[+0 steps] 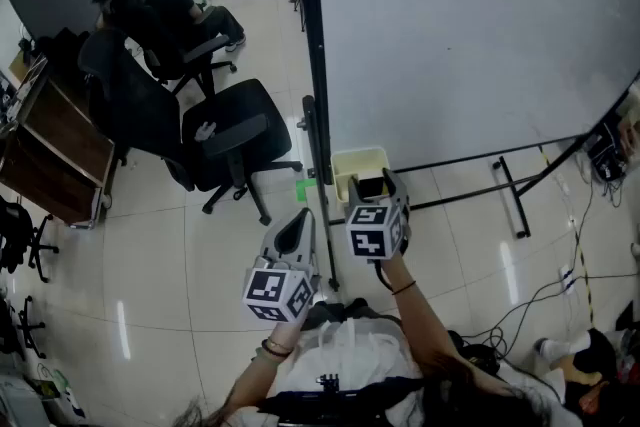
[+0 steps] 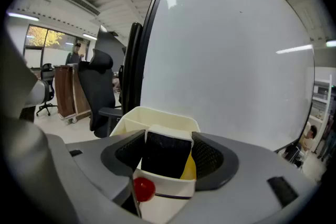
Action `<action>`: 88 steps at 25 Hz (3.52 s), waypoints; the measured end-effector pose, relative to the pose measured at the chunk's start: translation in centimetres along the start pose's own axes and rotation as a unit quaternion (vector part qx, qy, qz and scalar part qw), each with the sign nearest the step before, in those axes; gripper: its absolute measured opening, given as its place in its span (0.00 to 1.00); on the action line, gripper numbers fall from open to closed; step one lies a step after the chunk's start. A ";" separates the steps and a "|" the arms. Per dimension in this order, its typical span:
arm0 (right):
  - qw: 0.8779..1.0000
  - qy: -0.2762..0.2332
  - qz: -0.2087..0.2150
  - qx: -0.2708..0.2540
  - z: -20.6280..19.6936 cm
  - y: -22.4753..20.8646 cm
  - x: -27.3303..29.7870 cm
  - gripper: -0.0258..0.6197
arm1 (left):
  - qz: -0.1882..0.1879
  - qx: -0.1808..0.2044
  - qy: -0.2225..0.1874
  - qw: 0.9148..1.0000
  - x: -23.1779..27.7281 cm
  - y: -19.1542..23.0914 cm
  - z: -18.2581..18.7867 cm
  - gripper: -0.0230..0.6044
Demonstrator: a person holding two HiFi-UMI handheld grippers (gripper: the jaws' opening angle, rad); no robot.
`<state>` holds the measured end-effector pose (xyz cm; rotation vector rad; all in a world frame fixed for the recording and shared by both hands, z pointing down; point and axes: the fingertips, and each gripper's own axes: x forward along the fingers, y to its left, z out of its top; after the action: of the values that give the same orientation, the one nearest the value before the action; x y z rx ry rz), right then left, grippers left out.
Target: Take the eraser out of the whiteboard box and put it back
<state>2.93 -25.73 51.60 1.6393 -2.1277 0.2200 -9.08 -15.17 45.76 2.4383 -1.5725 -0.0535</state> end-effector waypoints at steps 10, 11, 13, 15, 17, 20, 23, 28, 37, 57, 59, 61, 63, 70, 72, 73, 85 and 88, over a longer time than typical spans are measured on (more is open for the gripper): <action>0.995 -0.082 0.050 0.037 6.4 -1.8 -7.8 0.49 | -0.005 0.004 0.002 1.000 0.0 -0.5 -0.2 0.01; 0.994 -0.086 0.056 0.037 7.0 -1.7 -8.8 0.49 | -0.005 0.006 0.002 1.000 0.0 -0.5 -0.2 0.01; 0.993 -0.098 0.059 0.033 7.6 -1.9 -10.2 0.49 | -0.009 0.010 0.009 1.000 0.1 -0.6 -0.5 0.01; 0.992 -0.106 0.059 0.029 8.0 -2.0 -11.0 0.48 | -0.015 0.024 0.023 0.999 0.1 -0.8 -0.7 0.01; 0.992 -0.109 0.060 0.028 8.1 -2.0 -11.2 0.48 | -0.019 0.045 0.034 0.998 0.2 -1.2 -0.8 0.01; 0.992 -0.108 0.064 0.032 8.3 -1.7 -11.2 0.49 | -0.024 0.035 0.021 0.999 0.3 -1.3 -0.6 0.01; 0.992 -0.105 0.068 0.033 8.2 -1.4 -11.0 0.49 | -0.018 0.011 0.005 1.000 0.3 -1.0 -0.3 0.01; 0.992 -0.099 0.067 0.031 7.4 -1.5 -10.7 0.49 | -0.006 0.001 0.007 1.000 0.0 -0.4 -0.3 0.01; 0.983 -0.177 0.035 0.024 12.5 -2.9 -8.3 0.49 | -0.012 -0.003 0.010 1.000 0.2 -0.9 -0.6 0.01; 0.987 -0.142 0.034 0.067 7.9 -2.9 -4.1 0.36 | -0.003 -0.009 0.009 1.000 -0.7 -0.5 -0.7 0.01; 0.973 -0.199 0.034 0.108 9.6 -3.4 -8.1 0.06 | -0.004 -0.009 0.010 1.000 -0.6 -0.4 -0.7 0.01; 0.967 -0.212 0.046 0.131 9.7 -3.3 -10.5 0.04 | -0.004 -0.010 0.010 1.000 -0.5 -0.4 -0.7 0.01; 0.966 -0.200 0.070 0.147 9.1 -2.6 -11.8 0.04 | -0.006 -0.010 0.009 1.000 -0.4 -0.5 -0.7 0.01; 0.978 -0.142 0.105 0.112 6.4 0.3 -13.1 0.04 | -0.022 -0.008 0.012 1.000 0.2 -1.6 -0.8 0.01; 0.979 -0.136 0.114 0.105 6.1 0.9 -12.9 0.04 | -0.024 -0.007 0.013 1.000 0.4 -1.7 -0.8 0.01; 0.979 -0.135 0.116 0.101 6.1 1.1 -12.8 0.04 | -0.023 -0.006 0.013 1.000 0.4 -1.7 -0.8 0.01; 0.980 -0.122 0.120 0.100 5.7 1.3 -11.9 0.04 | -0.008 -0.007 0.010 1.000 0.0 -0.6 -0.6 0.01; 0.981 -0.115 0.119 0.101 5.6 1.2 -11.9 0.04 | -0.010 -0.008 0.011 1.000 0.1 -0.7 -0.7 0.01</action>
<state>2.79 -17.07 41.62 1.5806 -2.5537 0.3437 -8.26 -14.89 46.25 2.4340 -1.5336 -0.0406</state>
